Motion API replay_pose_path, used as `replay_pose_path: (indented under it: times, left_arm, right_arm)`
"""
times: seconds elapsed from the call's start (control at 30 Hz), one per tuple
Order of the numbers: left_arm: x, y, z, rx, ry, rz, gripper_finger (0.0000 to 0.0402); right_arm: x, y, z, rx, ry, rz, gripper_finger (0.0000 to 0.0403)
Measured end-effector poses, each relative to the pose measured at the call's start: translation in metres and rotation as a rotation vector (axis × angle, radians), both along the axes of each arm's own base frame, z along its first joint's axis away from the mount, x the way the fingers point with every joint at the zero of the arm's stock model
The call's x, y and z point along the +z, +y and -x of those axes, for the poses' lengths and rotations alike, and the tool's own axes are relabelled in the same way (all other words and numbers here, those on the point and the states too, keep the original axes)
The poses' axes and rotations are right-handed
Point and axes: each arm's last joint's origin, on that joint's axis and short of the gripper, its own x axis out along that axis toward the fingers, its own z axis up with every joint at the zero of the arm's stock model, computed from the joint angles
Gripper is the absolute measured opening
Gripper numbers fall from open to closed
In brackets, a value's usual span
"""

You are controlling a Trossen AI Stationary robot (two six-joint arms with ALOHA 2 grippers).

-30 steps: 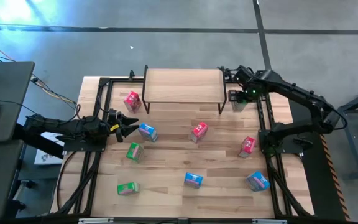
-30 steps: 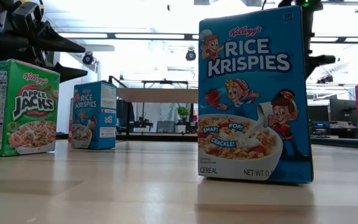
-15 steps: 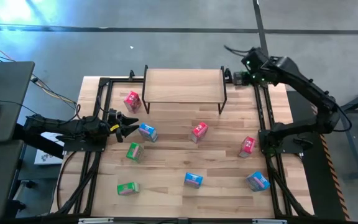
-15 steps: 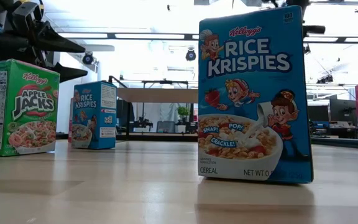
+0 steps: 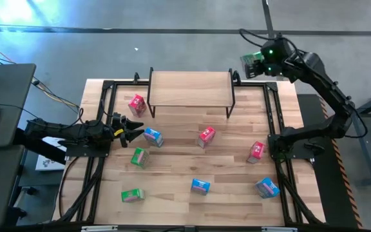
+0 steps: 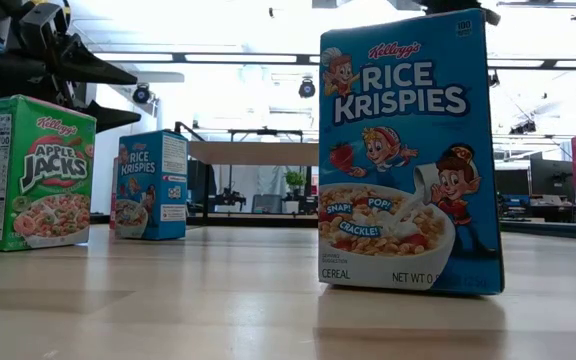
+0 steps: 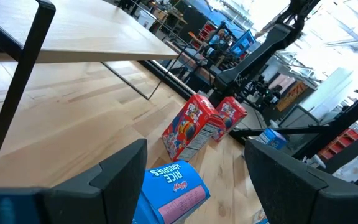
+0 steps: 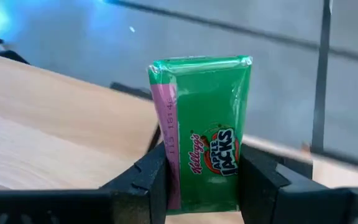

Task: Stack cereal on shelf
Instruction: Put the right green cereal box on the shelf

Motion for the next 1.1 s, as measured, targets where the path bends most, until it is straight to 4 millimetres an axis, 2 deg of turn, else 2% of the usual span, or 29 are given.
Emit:
replay_pose_path:
  times: [0.27,0.57,0.7,1.1]
  left_arm:
    - [0.0,0.0,0.0,0.0,0.0,0.0,0.0262]
    - [0.0,0.0,0.0,0.0,0.0,0.0,0.0262]
    - [0.0,0.0,0.0,-0.001,0.0,0.0,0.0262]
    - [0.0,0.0,0.0,-0.003,0.0,0.0,0.0262]
  right_arm:
    - [0.02,-0.002,-0.004,0.171,0.03,0.177,0.0138]
    - [0.028,-0.008,-0.012,0.321,0.119,0.333,0.0138]
    - [0.023,-0.015,-0.021,0.386,0.157,0.34,0.0138]
    - [-0.012,-0.039,-0.053,0.57,0.319,0.216,0.0138]
